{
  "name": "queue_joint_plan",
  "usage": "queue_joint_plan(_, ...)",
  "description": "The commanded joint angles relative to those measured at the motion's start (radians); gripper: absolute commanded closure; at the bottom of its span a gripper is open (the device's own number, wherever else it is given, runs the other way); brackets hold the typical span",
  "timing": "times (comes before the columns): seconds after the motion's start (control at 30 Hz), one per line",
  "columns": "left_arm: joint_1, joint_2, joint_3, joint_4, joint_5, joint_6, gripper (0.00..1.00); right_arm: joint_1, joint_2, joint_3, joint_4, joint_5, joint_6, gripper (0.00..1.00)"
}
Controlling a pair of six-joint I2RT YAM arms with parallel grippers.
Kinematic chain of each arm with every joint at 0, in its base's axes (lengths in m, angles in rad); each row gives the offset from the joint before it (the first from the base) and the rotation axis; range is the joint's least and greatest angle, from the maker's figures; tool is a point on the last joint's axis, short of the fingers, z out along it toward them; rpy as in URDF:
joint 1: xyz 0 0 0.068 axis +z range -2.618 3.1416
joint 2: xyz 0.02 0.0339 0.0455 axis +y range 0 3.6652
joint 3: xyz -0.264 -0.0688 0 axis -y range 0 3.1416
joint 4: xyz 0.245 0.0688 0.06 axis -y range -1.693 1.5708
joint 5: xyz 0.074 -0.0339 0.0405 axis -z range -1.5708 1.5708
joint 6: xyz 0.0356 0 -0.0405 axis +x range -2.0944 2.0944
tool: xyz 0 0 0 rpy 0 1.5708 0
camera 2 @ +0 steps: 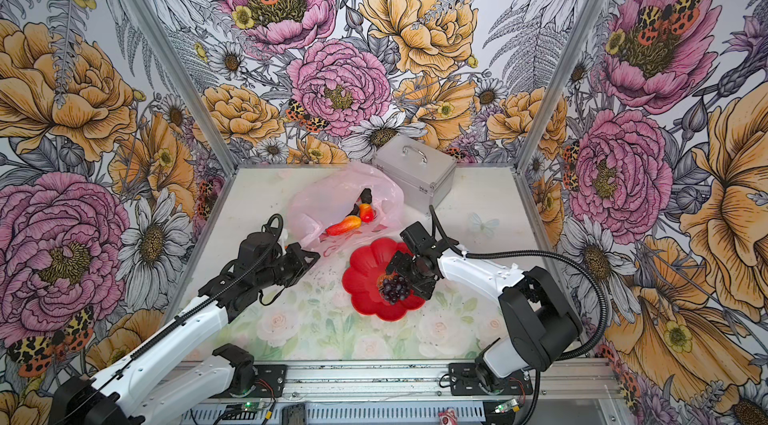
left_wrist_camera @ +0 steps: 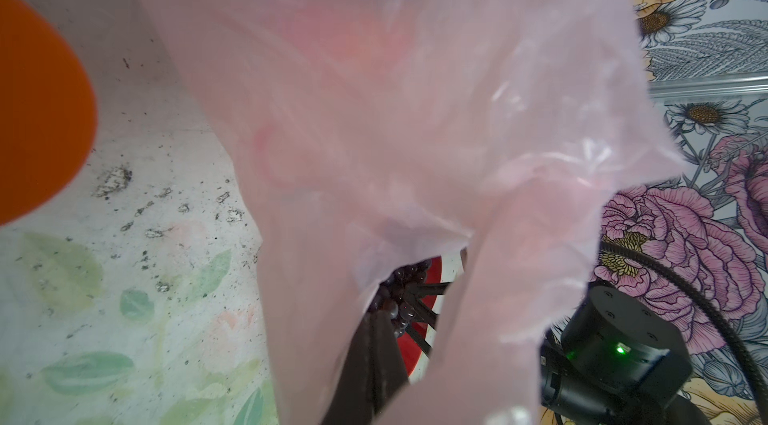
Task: Place the fruits into the plastic bag
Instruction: 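Lower the right gripper onto the dark grapes on the plate and grasp them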
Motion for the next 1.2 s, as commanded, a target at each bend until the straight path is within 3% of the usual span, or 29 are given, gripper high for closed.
queue_joint_plan(0.0,0.011,-0.021,-0.017,-0.011,0.018,-0.002,1.0,0.007,0.022,-0.015,0.02,0.027,0.031,0.0)
queue_joint_plan(1.17,0.054,-0.18,-0.068,-0.093,0.012,-0.013,1.0,0.075,0.232,0.066,0.088,0.027,0.025,0.0)
